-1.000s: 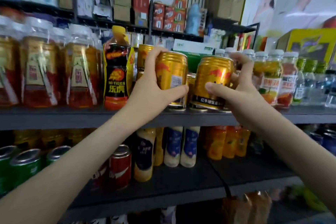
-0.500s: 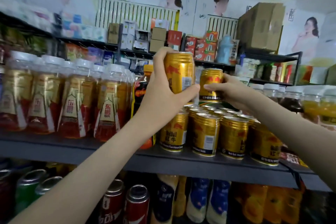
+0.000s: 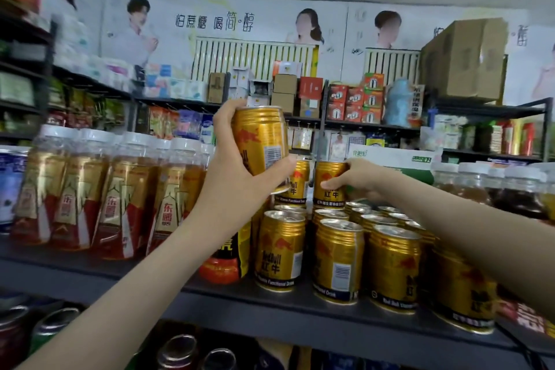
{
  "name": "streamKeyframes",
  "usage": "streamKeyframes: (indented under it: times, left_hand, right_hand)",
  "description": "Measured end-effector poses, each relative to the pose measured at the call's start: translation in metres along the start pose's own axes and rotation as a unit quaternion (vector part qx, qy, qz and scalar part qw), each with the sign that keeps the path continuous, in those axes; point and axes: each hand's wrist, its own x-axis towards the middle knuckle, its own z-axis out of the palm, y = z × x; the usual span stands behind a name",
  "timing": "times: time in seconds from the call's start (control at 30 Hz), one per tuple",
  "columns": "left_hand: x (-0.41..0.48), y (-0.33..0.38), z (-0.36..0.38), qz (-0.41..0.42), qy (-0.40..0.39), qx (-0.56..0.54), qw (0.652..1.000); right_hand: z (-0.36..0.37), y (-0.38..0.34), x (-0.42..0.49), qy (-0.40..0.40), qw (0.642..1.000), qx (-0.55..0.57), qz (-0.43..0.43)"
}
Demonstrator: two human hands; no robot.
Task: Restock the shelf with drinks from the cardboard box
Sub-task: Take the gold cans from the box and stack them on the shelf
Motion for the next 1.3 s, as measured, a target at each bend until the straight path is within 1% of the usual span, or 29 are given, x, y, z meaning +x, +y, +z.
streamKeyframes:
  times: [0.17, 0.23, 0.33, 0.43, 0.47, 0.53, 0.57, 0.63, 0.67, 0.7, 0.77, 0.83, 0.93, 1.0, 1.07, 1.13, 1.23, 1.3]
  left_hand:
    - [-0.004, -0.003, 0.001, 0.001, 0.000, 0.017, 1.000]
    - [-0.005, -0.002, 0.003, 0.000, 0.002, 0.028, 1.000]
    - [-0.004, 0.000, 0.008, -0.008, 0.008, 0.038, 0.999]
    - [-0.003, 0.001, 0.017, -0.010, -0.003, 0.050, 0.999]
    - [-0.003, 0.001, 0.022, -0.011, -0.009, 0.060, 0.998]
    - [-0.004, 0.001, 0.032, -0.015, -0.021, 0.086, 0.996]
    - [-0.005, 0.002, 0.038, -0.016, -0.027, 0.096, 0.995]
    - [-0.005, 0.003, 0.050, -0.017, -0.039, 0.112, 0.993]
    - [-0.005, 0.005, 0.056, -0.016, -0.043, 0.120, 0.992]
    - [-0.005, 0.006, 0.062, -0.016, -0.046, 0.127, 0.991]
    - [-0.006, 0.011, 0.074, -0.020, -0.051, 0.143, 0.988]
    - [-0.008, 0.015, 0.085, -0.019, -0.052, 0.154, 0.987]
    - [-0.010, 0.017, 0.094, -0.017, -0.063, 0.141, 0.988]
    - [-0.010, 0.017, 0.092, -0.034, -0.107, 0.086, 0.990]
    - [-0.008, 0.017, 0.085, -0.076, -0.179, 0.029, 0.980]
    - [-0.007, 0.016, 0.081, -0.086, -0.224, 0.034, 0.970]
    - [-0.009, 0.015, 0.087, -0.059, -0.211, 0.080, 0.972]
    - [-0.013, 0.013, 0.092, -0.028, -0.191, 0.109, 0.975]
  right_hand:
    - [-0.005, -0.005, 0.003, -0.037, 0.996, -0.075, 0.021]
    - [-0.008, -0.004, -0.001, -0.038, 0.995, -0.094, 0.018]
    - [-0.012, 0.001, -0.008, 0.004, 0.986, -0.164, -0.003]
    - [-0.013, 0.002, -0.019, 0.065, 0.972, -0.218, -0.067]
    - [-0.013, 0.000, -0.026, 0.087, 0.968, -0.209, -0.104]
    - [-0.013, -0.009, -0.045, 0.115, 0.965, -0.144, -0.185]
    - [-0.013, -0.016, -0.058, 0.101, 0.967, -0.093, -0.215]
    - [-0.014, -0.029, -0.087, 0.013, 0.970, 0.013, -0.243]
    - [-0.014, -0.032, -0.100, -0.036, 0.968, 0.039, -0.246]
    - [-0.014, -0.034, -0.111, -0.074, 0.966, 0.042, -0.243]
    - [-0.012, -0.034, -0.126, -0.111, 0.967, 0.027, -0.226]
    - [-0.011, -0.030, -0.133, -0.106, 0.972, 0.031, -0.209]
    - [-0.019, -0.024, -0.138, -0.093, 0.972, 0.070, -0.204]
    - [-0.028, -0.017, -0.141, -0.104, 0.967, 0.109, -0.207]
    - [-0.037, -0.009, -0.141, -0.105, 0.963, 0.150, -0.197]
    - [-0.043, -0.003, -0.141, -0.105, 0.961, 0.177, -0.183]
    - [-0.046, -0.001, -0.140, -0.124, 0.962, 0.185, -0.157]
    - [-0.045, -0.001, -0.138, -0.125, 0.969, 0.155, -0.147]
